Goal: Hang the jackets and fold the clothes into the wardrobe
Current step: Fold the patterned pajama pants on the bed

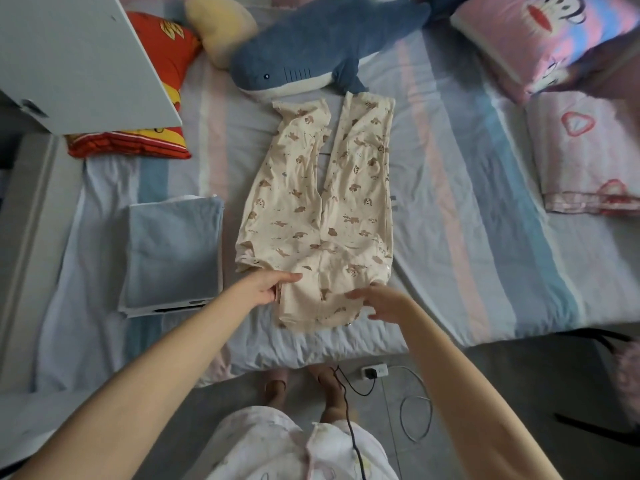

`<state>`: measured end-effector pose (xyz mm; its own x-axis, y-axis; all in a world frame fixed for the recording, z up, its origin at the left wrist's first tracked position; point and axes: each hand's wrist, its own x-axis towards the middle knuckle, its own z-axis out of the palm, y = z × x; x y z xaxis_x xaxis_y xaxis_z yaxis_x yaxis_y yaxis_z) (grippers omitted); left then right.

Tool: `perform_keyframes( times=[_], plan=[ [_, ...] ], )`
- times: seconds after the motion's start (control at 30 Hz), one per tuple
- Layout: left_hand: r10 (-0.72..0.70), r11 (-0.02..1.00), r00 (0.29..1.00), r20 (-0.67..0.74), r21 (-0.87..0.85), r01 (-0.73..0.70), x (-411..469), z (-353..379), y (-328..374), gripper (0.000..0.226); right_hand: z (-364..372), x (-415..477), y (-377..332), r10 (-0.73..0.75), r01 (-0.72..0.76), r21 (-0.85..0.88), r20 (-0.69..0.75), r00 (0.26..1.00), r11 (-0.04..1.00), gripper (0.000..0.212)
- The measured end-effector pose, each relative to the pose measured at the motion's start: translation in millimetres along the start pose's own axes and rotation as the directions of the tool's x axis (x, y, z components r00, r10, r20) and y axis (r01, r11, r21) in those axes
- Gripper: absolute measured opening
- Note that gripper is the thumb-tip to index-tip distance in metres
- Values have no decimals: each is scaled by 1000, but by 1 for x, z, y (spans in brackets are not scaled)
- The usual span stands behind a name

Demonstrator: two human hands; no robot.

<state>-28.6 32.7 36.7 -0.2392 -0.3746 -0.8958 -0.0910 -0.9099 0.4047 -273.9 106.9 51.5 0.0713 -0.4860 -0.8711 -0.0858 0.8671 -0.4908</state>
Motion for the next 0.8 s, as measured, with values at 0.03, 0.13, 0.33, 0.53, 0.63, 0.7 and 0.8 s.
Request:
perform_keyframes(
  times=[0.03,0.13,0.33,0.53,0.63,0.7,0.8],
  plan=[
    [-22,999,1000,-3,36,23,-2,-1,-3,53,2,-5,4,15,-14,-114,7,1000,993,12],
    [-59,985,991,-118,155,78,-7,-4,-24,5,-1,-5,35,26,-23,-138,18,999,990,12],
    [-154,980,979,-131,102,168,-1,-12,-78,25,7,11,81,226,-214,86,-180,957,973,22],
    [70,994,983,-169,97,-55,56,-11,-81,14,6,70,44,107,-76,182,-168,980,980,44],
    [260,919,965,-33,315,-237,91,-11,-75,58,-12,118,8,21,10,308,-97,995,951,16],
    [386,864,922,-17,358,-355,129,-16,-75,54,-27,162,-7,-8,44,326,-111,994,944,20],
    [604,558,797,0,715,-422,177,-25,-91,49,-36,205,5,-11,-3,-38,-362,932,999,39]
  ],
)
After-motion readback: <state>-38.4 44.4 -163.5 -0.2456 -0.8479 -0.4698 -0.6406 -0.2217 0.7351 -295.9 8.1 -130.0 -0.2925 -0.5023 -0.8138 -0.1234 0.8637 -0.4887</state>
